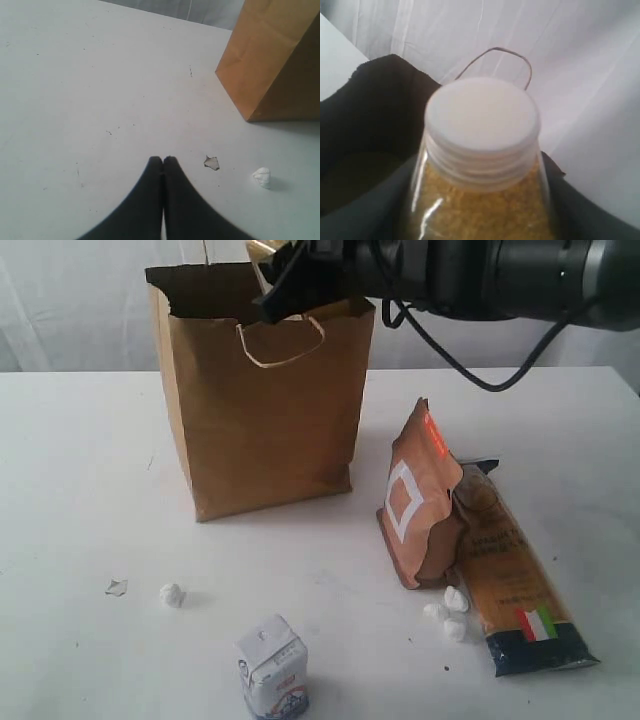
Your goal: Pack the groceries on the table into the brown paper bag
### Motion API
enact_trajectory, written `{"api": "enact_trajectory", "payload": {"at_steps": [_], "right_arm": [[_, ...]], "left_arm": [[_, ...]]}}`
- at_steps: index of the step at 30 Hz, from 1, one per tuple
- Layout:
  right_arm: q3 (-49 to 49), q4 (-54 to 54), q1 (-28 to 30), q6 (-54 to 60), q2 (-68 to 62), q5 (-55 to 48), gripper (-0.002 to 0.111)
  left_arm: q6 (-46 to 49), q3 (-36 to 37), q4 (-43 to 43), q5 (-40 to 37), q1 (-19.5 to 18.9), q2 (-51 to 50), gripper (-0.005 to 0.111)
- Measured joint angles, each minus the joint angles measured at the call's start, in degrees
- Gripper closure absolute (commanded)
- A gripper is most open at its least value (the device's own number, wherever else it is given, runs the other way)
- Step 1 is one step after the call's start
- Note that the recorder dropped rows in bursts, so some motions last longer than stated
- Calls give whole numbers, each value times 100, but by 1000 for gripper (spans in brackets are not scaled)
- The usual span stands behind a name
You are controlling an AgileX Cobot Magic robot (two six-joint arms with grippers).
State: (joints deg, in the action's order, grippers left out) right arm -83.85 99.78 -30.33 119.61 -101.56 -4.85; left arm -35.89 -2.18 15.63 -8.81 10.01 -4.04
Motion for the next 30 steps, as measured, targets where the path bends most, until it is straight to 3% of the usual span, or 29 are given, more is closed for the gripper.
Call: {"api": "enact_trajectory", "payload": {"at_steps": [2,4,30], "right_arm": [[0,-7,0,0,0,0,39],[-28,4,0,0,12,0,36],[-42,18,0,-1170,160,326,37]], "left_arm": [[0,0,0,0,0,0,107],[0,0,0,0,0,0,107],[0,0,0,85,0,0,107]]}}
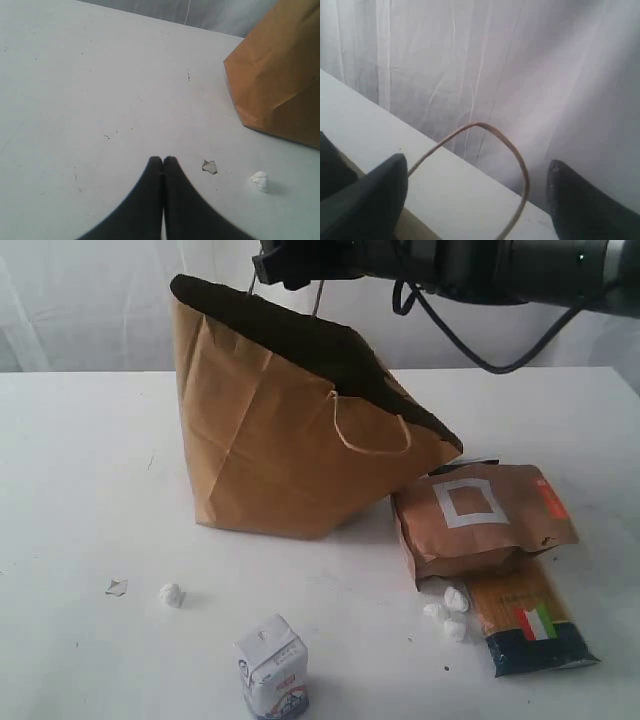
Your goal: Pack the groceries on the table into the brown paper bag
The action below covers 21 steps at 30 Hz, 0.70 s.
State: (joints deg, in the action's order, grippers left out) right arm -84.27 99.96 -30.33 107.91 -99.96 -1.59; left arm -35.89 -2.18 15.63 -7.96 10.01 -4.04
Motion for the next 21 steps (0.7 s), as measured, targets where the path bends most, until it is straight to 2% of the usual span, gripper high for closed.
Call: {"api": "enact_trajectory", "payload": {"at_steps": [7,11,13,19,21], "right_arm": [[126,0,0,-388,463,1008,37],[765,0,0,-410,978,1944,39],[1161,0,0,-410,1233,2631,46],[2436,4,13,-141,1861,4967,78],[2853,4,140,-87,1962,5375,87]], "left_arm": [[0,0,0,0,0,0,107],[0,0,0,0,0,0,107],[0,0,38,0,0,0,107],[0,0,455,12,0,0,107],[0,0,523,76,0,0,107]]}}
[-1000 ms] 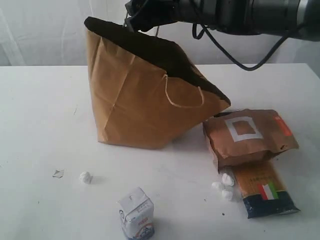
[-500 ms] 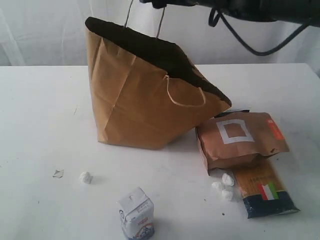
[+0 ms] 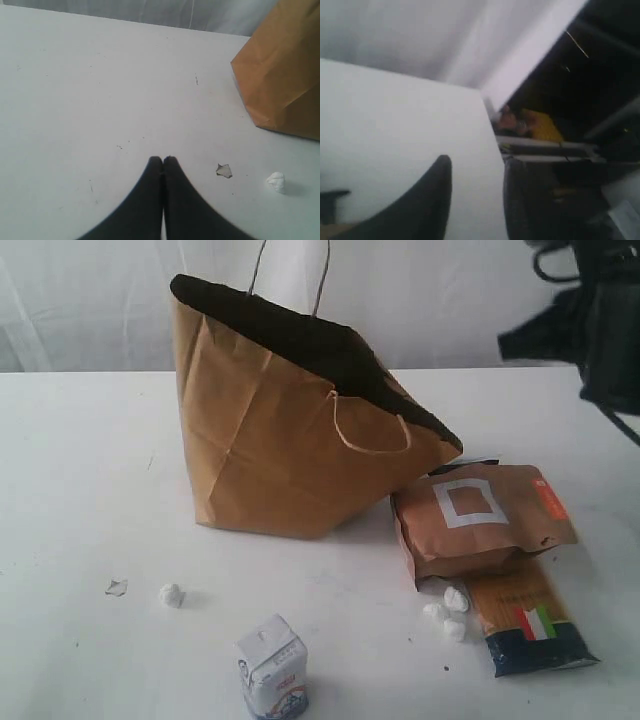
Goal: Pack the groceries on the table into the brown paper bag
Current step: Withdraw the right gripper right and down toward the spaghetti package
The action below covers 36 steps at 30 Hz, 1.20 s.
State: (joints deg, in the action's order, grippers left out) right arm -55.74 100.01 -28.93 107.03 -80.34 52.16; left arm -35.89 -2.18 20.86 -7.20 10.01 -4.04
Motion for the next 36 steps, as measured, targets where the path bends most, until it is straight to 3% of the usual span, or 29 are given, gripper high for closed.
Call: {"api": "enact_trajectory", "payload": {"at_steps": [4,11,15,20,24,29,33,36], "right_arm": [[775,30,526,-271,37,-198,100],[1715,42,2133,-1647,37,-2942,108],[1952,42,3121,-1769,37,-4835,108],[2017,-74,4184,-2181,26,-7072,108],[1912,-1610,4945,-3172,-247,-8635,108],[1881,-3990,5236,-4580,-789,-9033,108],[1872,-4489,5259,-4950,-1031,-9257,107],[1764,-4517,5136,-4923,-1044,-9517,99]], "left_arm": [[0,0,23,341,0,0,107],[365,-305,50,630,0,0,107],[1072,-678,71,61,0,0,107],[1292,-1090,84,-744,0,0,107],[1330,-1472,-4,-1138,0,0,107],[1391,-1605,-392,-1219,0,0,107],[1580,-1493,-608,-989,0,0,107],[1618,-1123,-880,-313,0,0,107]]}}
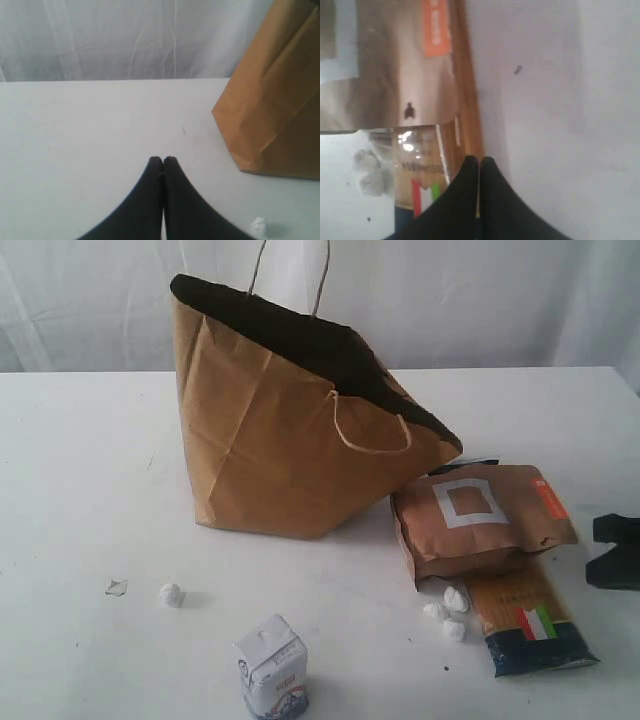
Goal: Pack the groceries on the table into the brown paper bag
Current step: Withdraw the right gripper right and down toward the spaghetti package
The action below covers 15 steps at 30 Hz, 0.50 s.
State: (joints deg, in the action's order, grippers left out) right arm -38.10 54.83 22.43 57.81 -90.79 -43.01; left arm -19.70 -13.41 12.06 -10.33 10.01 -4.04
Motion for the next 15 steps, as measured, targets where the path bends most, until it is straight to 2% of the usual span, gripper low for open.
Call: {"api": "enact_trajectory", "payload": {"at_steps": [4,8,15], "right_arm": [[-131,0,-485,252,0,-241,81],[-142,-13,-1054,642,0,-268,66],[-142,-78,-1389,1047,0,20,65]], "left_arm": [[6,638,-648,1033,0,0,107],[6,1135,-816,1243,0,0,107],[15,1317,-841,1180,0,0,107]]}}
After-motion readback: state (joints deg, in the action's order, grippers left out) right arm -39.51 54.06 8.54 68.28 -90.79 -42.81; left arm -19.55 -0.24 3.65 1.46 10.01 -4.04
